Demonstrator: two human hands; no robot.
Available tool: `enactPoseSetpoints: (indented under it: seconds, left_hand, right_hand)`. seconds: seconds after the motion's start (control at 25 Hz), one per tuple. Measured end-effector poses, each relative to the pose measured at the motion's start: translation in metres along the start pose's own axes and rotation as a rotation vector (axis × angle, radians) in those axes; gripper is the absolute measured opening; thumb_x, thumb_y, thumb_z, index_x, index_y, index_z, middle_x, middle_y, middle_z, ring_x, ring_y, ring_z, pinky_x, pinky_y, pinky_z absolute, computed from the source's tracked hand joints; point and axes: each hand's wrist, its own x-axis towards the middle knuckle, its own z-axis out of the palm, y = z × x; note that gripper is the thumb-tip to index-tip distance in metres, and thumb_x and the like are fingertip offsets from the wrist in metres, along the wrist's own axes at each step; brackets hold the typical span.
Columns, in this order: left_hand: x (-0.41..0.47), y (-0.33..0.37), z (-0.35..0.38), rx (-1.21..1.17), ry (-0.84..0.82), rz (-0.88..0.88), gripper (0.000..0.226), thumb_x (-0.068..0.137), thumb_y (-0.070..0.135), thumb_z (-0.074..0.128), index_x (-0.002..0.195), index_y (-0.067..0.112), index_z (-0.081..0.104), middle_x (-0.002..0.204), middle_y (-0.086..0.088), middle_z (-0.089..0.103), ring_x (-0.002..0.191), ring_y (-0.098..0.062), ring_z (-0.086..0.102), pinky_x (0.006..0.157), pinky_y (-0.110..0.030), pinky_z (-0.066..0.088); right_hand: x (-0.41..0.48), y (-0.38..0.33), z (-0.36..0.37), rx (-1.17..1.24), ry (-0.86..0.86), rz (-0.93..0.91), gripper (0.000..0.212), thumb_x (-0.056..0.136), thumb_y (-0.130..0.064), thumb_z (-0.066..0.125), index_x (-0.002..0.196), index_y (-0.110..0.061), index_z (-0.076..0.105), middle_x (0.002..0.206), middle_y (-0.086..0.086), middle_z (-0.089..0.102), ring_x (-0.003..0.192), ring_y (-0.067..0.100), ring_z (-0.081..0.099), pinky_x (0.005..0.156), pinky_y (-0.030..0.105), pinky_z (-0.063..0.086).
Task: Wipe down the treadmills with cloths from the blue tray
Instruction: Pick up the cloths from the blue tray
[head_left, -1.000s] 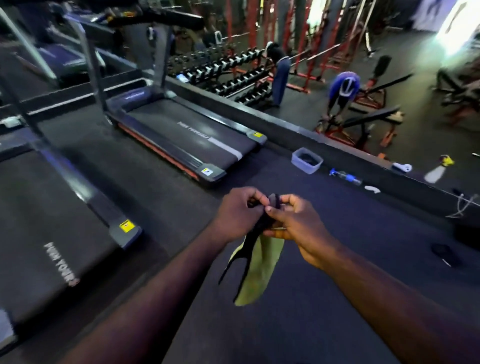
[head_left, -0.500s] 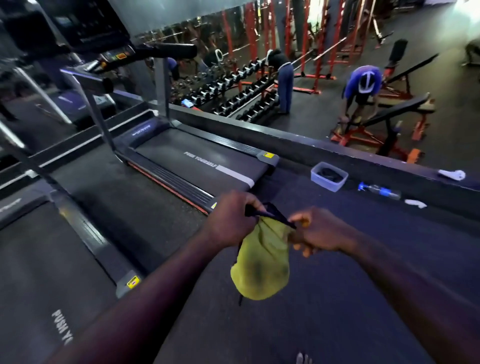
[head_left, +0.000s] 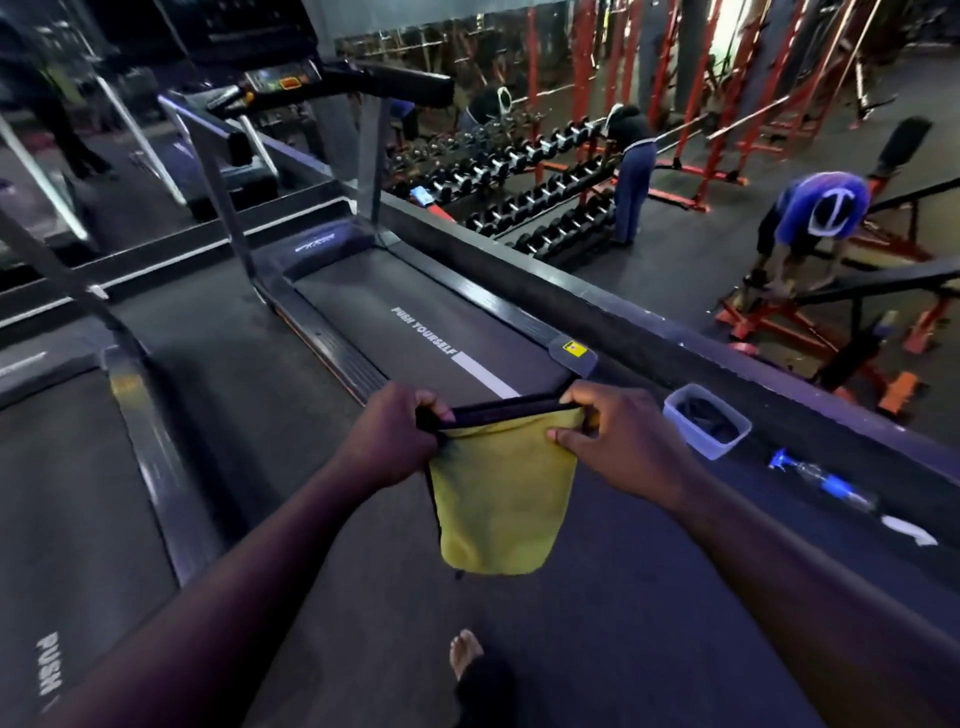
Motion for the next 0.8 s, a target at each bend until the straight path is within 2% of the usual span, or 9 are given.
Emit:
enactPoseSetpoints:
  seconds: [0.08, 0.2, 0.36, 0.44, 0.52, 0.6, 0.64, 0.72, 0.8]
  left_hand:
    - [0.057, -0.012, 0.0, -0.094, 0.031, -0.023, 0.019, 0.059, 0.012, 0.061, 0.069, 0.027, 0.068, 0.071, -0.009, 0.073, 0.059, -0.016, 0.057, 0.059, -0.027, 0.045]
    - [0.139, -0.025, -0.006, -0.302, 0.037, -0.097, 0.016, 0.06, 0.006, 0.065, 0.068, 0.02, 0.066, 0.073, -0.014, 0.072, 0.062, -0.019, 0.057, 0.062, -0.028, 0.045]
    - [0.257, -0.018, -0.033, -0.523, 0.021, -0.072, 0.023, 0.052, 0.004, 0.067, 0.071, 0.016, 0.063, 0.071, -0.009, 0.062, 0.069, -0.02, 0.055, 0.066, -0.032, 0.041]
    - [0.32, 0.003, -0.061, -0.786, 0.098, -0.005, 0.034, 0.052, -0.002, 0.069, 0.082, 0.013, 0.062, 0.079, -0.006, 0.065, 0.081, -0.025, 0.065, 0.067, -0.034, 0.048]
    - [0.377, 0.014, -0.079, -1.173, 0.132, 0.134, 0.05, 0.07, -0.005, 0.076, 0.114, 0.01, 0.057, 0.109, -0.005, 0.073, 0.114, -0.025, 0.069, 0.087, -0.034, 0.058]
    - [0.416, 0.006, -0.062, -1.155, 0.039, 0.053, 0.073, 0.081, 0.015, 0.086, 0.143, 0.015, 0.048, 0.138, -0.011, 0.067, 0.13, -0.028, 0.062, 0.102, -0.042, 0.055]
    - [0.431, -0.004, -0.04, -1.074, -0.043, -0.056, 0.075, 0.08, 0.025, 0.089, 0.144, 0.014, 0.051, 0.137, -0.011, 0.068, 0.127, -0.03, 0.065, 0.099, -0.045, 0.057]
    - [0.463, -0.021, 0.007, -0.941, -0.072, -0.303, 0.069, 0.076, 0.036, 0.094, 0.133, 0.009, 0.064, 0.125, -0.011, 0.075, 0.114, -0.03, 0.073, 0.093, -0.046, 0.061]
    - [0.506, -0.038, 0.047, -0.881, 0.026, -0.454, 0.054, 0.078, 0.033, 0.091, 0.12, 0.005, 0.072, 0.113, -0.012, 0.079, 0.1, -0.029, 0.077, 0.082, -0.042, 0.064]
  right_hand:
    - [0.053, 0.01, 0.004, 0.099, 0.063, 0.046, 0.034, 0.079, -0.042, 0.086, 0.104, -0.037, 0.064, 0.081, -0.016, 0.067, 0.077, 0.006, 0.063, 0.075, 0.034, 0.055]
    - [0.128, 0.025, 0.002, 0.31, 0.084, 0.106, 0.051, 0.07, -0.027, 0.097, 0.103, -0.036, 0.059, 0.075, -0.015, 0.068, 0.065, 0.002, 0.057, 0.069, 0.032, 0.054]
    - [0.235, 0.039, -0.019, 0.546, 0.154, 0.223, 0.061, 0.063, -0.034, 0.099, 0.112, -0.038, 0.062, 0.092, 0.002, 0.079, 0.085, 0.023, 0.074, 0.079, 0.042, 0.062]
    - [0.296, 0.031, -0.045, 0.774, 0.341, 0.176, 0.048, 0.079, -0.012, 0.09, 0.113, -0.03, 0.062, 0.098, 0.012, 0.078, 0.087, 0.026, 0.071, 0.077, 0.038, 0.06]
    - [0.359, 0.024, -0.069, 1.028, 0.503, 0.065, 0.044, 0.09, -0.004, 0.077, 0.122, -0.026, 0.056, 0.098, 0.005, 0.076, 0.088, 0.018, 0.069, 0.078, 0.032, 0.059]
    - [0.406, 0.037, -0.06, 1.112, 0.393, 0.085, 0.054, 0.088, -0.009, 0.077, 0.133, -0.022, 0.05, 0.102, 0.001, 0.077, 0.091, 0.012, 0.073, 0.075, 0.025, 0.059]
    - [0.424, 0.052, -0.044, 1.086, 0.288, 0.162, 0.056, 0.082, -0.016, 0.081, 0.131, -0.018, 0.054, 0.102, 0.004, 0.079, 0.091, 0.014, 0.076, 0.072, 0.024, 0.06]
    - [0.456, 0.101, 0.0, 0.95, 0.156, 0.32, 0.037, 0.079, -0.023, 0.086, 0.111, -0.016, 0.069, 0.096, 0.005, 0.082, 0.085, 0.015, 0.078, 0.068, 0.025, 0.059]
    - [0.49, 0.151, 0.034, 0.867, 0.172, 0.393, 0.013, 0.089, -0.022, 0.084, 0.096, -0.017, 0.074, 0.079, -0.005, 0.08, 0.071, 0.004, 0.071, 0.064, 0.021, 0.055]
